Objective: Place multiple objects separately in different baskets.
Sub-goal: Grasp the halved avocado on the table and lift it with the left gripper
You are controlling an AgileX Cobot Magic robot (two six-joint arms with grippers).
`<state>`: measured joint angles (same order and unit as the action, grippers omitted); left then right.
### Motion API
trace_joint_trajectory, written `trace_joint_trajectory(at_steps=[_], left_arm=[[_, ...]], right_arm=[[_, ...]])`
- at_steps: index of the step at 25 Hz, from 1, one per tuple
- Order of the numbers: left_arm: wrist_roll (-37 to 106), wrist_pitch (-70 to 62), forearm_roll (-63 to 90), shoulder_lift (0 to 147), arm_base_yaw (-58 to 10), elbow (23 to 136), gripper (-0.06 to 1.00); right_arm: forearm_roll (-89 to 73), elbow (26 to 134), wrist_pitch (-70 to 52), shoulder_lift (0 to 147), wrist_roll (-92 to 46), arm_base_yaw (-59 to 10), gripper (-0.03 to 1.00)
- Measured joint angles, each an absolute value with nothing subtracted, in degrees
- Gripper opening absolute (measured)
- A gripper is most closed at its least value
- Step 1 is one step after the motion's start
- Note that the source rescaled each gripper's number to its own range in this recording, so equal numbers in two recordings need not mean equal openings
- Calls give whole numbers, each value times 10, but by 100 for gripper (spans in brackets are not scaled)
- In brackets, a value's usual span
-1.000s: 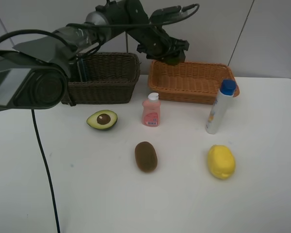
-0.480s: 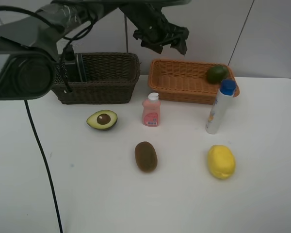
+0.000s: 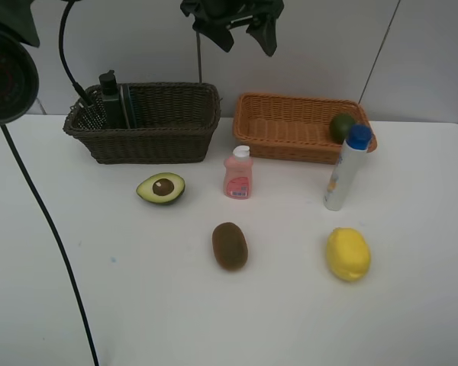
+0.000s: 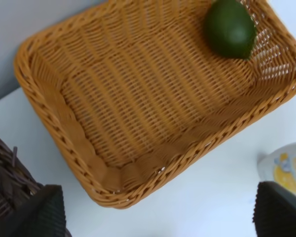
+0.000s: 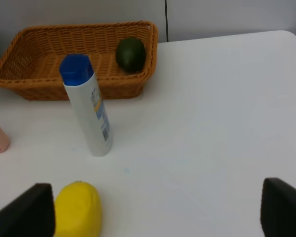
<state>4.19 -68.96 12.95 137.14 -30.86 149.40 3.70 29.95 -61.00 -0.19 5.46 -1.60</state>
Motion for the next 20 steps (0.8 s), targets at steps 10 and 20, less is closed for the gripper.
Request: trace_joint_trajectory(at_steps=[10, 20], left_arm=[[121, -689, 129, 1124, -309, 1195, 100], [208, -679, 36, 987, -309, 828, 100]], right_arm=[[37, 299, -610, -2, 55, -16, 100], [37, 299, -610, -2, 55, -16, 100]])
